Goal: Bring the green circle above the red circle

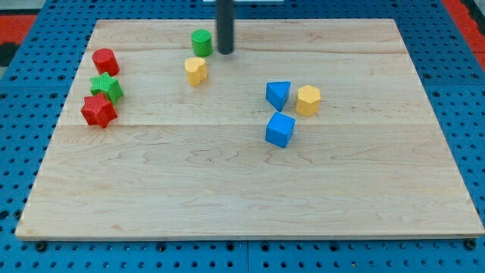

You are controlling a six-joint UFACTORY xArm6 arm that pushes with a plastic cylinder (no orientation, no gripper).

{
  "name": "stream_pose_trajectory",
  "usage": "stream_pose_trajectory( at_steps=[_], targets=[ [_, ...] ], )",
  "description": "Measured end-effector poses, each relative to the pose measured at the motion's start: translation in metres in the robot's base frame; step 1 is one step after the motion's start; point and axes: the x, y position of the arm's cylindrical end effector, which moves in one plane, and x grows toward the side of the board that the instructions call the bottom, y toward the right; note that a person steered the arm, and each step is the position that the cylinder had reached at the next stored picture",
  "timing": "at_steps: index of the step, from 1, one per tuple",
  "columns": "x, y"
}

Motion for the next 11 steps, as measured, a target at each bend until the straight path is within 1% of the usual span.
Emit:
stream_pose_trajectory(
  at_steps=[1, 2, 3, 4, 5, 6, 7, 9, 11],
  targets=[
    [-0.003, -0.007],
    [-0.014, 0.007],
    [-0.035, -0.022],
    [-0.032, -0.078],
    [-0.026, -0.114],
    [-0.019, -0.08],
    [-0.018, -0.081],
    [-0.018, -0.125],
    [-0.018, -0.13]
  ],
)
